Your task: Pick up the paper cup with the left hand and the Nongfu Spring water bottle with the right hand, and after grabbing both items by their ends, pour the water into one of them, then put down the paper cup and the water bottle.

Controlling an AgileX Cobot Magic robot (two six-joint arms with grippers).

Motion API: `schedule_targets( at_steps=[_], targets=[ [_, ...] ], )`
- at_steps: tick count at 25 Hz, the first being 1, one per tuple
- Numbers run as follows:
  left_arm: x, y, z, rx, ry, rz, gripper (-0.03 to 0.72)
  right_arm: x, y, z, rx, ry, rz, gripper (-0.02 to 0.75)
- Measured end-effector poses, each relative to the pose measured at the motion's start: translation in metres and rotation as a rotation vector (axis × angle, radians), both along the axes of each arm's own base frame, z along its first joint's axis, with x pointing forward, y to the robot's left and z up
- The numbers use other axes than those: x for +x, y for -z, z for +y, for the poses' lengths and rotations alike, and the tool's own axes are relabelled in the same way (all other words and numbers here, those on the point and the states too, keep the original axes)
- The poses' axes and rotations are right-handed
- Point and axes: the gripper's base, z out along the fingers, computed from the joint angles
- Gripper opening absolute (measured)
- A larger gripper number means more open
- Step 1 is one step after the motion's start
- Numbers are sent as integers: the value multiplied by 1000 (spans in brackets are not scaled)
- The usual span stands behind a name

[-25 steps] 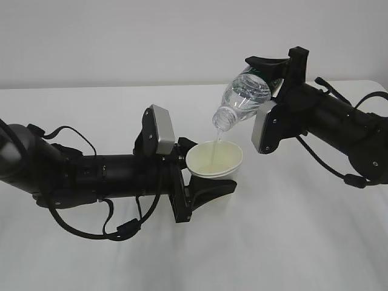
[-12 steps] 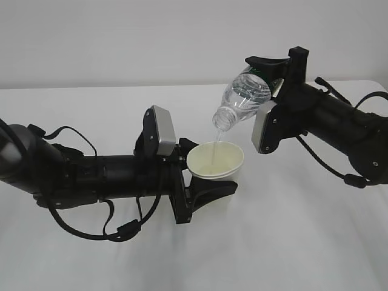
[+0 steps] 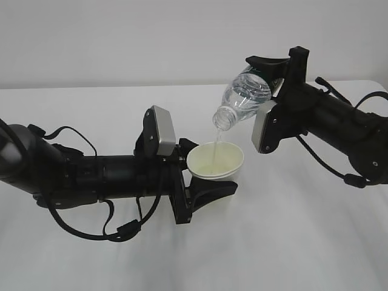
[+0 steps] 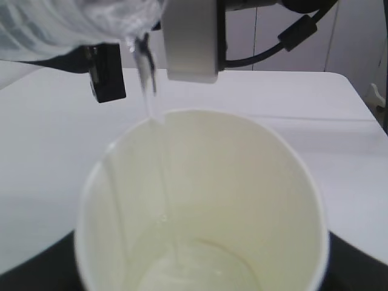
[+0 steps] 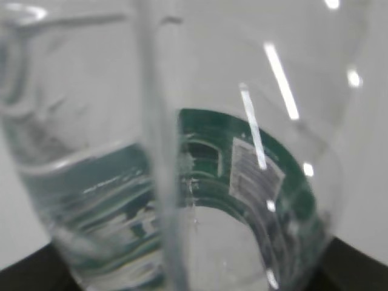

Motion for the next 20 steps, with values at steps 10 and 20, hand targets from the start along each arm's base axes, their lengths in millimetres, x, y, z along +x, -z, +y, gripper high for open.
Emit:
schedule_targets(
  at_steps=[10,20],
  targets=[
    [0,0,0,2,1,0,482,0,0,0,-14,5,-10,474],
    [0,0,0,2,1,0,482,0,0,0,-13,6,-12,474]
  ],
)
